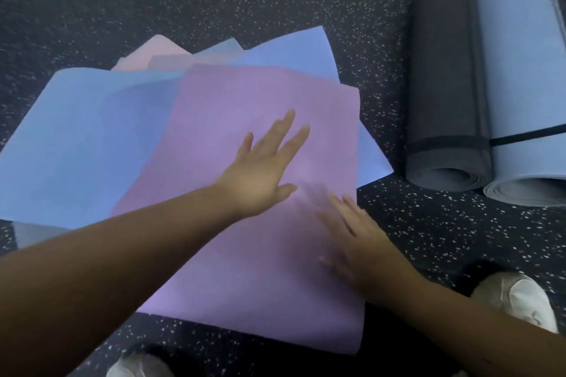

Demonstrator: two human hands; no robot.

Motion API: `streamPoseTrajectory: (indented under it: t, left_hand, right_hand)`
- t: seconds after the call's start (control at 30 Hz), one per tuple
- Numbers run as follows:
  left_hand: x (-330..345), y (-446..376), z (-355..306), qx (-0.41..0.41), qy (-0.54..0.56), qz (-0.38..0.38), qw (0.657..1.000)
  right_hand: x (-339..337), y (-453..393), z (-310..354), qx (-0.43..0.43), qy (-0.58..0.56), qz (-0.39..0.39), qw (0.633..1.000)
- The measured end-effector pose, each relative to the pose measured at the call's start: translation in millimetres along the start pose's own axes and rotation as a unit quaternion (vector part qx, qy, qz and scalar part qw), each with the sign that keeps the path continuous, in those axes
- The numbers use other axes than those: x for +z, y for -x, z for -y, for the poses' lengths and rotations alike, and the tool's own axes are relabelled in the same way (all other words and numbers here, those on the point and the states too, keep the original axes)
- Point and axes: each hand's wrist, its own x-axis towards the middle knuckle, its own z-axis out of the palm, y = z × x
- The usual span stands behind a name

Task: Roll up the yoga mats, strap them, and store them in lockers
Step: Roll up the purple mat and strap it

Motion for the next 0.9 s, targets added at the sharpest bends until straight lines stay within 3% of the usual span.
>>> streamPoseTrajectory:
  t: [0.1, 0.17, 0.27, 0.4, 0.57, 0.7, 0.8, 0.9]
  left_hand:
    - [30.0, 27.4, 2.9, 0.002, -0.027, 0.057, 0.998]
    - [49.0, 46.6, 7.2, 0.040, -0.042, 0.021, 0.998]
    - [61.7, 70.3, 14.5, 0.045, -0.029, 0.045, 0.998]
    - [71.2, 95.1, 25.2, 0.098, -0.120, 0.057, 0.986]
    - [86.8, 114.1, 39.8, 0.172, -0.233, 0.053, 0.956]
    - [96.5, 118.5, 46.7, 0.172, -0.257, 0.010, 0.951]
    - [99.1, 115.6, 47.5, 0.173, -0.269, -0.023, 0.947]
    - [97.3, 109.0, 47.4, 0.141, -0.288, -0.062, 0.945]
  right_hand:
    - [7.0, 4.6, 8.6, -0.068, 0.026, 0.051, 0.996]
    - [10.3, 7.7, 15.2, -0.089, 0.063, 0.092, 0.990]
    - [15.2, 9.9, 21.8, -0.077, 0.106, 0.152, 0.980]
    - [19.8, 6.8, 25.8, -0.020, 0.129, 0.176, 0.976]
    - [20.2, -6.9, 21.1, 0.038, 0.146, 0.131, 0.980]
    - [12.8, -15.5, 6.9, 0.078, 0.156, 0.110, 0.979]
    - [12.5, -9.1, 6.8, 0.009, 0.136, 0.041, 0.990]
    - [14.6, -0.2, 17.9, -0.081, 0.124, 0.023, 0.989]
